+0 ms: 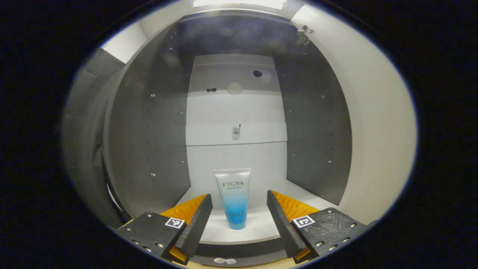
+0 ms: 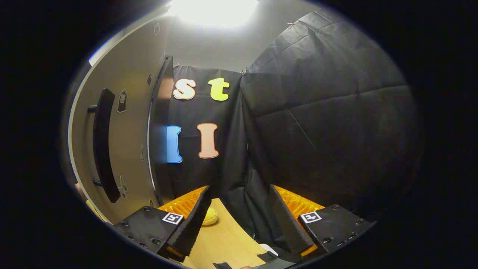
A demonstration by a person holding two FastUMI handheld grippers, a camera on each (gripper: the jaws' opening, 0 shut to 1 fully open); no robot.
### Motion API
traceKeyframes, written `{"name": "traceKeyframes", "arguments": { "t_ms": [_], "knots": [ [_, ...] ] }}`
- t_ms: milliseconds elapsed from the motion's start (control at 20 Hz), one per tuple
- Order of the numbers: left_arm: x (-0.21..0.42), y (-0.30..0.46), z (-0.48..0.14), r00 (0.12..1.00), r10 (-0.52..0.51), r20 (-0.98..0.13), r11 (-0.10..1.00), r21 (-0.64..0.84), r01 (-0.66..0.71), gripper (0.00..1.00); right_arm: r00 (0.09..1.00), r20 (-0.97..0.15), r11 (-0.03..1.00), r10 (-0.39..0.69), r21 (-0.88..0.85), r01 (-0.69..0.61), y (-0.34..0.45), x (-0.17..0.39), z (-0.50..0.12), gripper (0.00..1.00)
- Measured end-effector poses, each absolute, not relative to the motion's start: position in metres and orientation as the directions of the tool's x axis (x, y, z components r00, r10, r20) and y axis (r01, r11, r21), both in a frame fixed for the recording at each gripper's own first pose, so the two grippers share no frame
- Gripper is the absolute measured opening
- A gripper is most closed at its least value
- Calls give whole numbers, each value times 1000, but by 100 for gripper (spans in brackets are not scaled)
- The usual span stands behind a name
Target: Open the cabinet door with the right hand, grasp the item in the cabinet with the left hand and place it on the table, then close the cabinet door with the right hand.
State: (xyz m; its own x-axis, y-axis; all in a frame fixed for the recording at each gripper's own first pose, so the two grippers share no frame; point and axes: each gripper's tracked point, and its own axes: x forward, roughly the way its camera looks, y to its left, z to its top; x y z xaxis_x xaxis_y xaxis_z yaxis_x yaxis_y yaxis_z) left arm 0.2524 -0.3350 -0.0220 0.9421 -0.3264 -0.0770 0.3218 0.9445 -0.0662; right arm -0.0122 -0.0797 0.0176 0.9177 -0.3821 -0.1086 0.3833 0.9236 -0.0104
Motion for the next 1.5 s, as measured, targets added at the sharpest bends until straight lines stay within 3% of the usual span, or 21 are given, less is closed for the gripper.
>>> {"name": "traceKeyframes", "arguments": {
  "t_ms": [150, 200, 400, 1050, 1500],
  "knots": [
    [265, -337, -31, 942, -324, -91, 946, -51, 320, 89, 916, -127, 924, -381, -21, 381, -75, -7, 10, 93],
    [267, -339, -33, 941, -325, -95, 946, -49, 322, 82, 917, -130, 926, -377, -24, 377, -71, -6, 9, 98],
    [268, -331, -36, 950, -298, -95, 954, -60, 293, 51, 923, -128, 932, -363, -30, 362, -67, -5, 7, 98],
    [197, -291, -28, 963, -265, -43, 963, -59, 263, 48, 962, -122, 970, -243, -2, 245, -66, 0, 4, 98],
    [124, -263, -63, 972, -227, -57, 974, -24, 226, 49, 977, -151, 988, -149, 25, 154, -68, -1, -11, 98]
  ]
}}
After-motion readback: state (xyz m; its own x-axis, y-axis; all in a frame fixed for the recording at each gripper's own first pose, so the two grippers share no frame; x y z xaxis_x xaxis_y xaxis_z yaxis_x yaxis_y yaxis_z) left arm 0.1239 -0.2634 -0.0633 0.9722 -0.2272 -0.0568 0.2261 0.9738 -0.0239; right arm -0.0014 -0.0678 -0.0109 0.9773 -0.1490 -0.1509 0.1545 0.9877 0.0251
